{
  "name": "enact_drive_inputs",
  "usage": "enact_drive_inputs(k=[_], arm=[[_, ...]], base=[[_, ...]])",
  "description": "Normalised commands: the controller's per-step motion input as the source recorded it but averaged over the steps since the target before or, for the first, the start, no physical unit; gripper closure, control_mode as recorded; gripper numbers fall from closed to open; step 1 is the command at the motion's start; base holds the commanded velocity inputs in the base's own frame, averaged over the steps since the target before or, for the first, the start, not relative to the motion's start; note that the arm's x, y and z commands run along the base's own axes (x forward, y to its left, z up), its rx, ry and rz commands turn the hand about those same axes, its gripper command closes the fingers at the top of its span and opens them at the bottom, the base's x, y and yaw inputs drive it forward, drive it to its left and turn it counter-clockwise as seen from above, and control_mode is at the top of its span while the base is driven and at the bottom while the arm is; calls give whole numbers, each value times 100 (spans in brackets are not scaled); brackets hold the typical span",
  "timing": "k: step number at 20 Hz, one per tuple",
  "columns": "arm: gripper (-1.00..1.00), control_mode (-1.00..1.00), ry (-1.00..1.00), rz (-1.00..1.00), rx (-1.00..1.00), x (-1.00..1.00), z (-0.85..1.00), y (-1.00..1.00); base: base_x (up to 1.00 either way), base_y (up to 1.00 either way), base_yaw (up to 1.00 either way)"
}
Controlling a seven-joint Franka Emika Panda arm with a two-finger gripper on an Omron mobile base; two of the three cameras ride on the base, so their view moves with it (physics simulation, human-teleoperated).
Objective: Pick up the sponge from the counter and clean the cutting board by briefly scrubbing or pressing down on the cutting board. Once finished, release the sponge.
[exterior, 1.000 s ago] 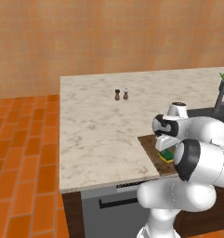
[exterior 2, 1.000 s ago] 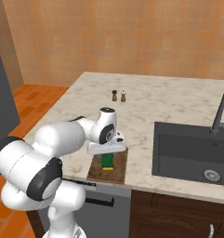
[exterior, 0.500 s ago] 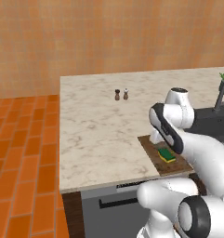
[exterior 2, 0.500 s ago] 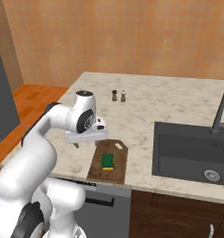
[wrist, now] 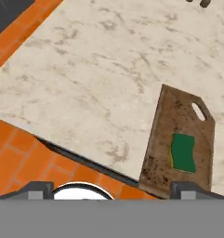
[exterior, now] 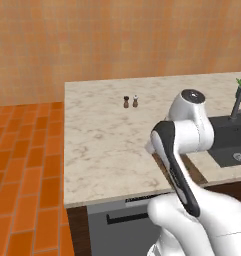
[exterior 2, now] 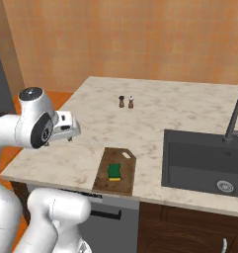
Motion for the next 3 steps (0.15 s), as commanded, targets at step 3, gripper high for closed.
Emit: enact_drive_inputs(k=[3], arm=[[-100, -100, -46, -10, 0, -42, 65, 14]], base=[[0, 0, 0]])
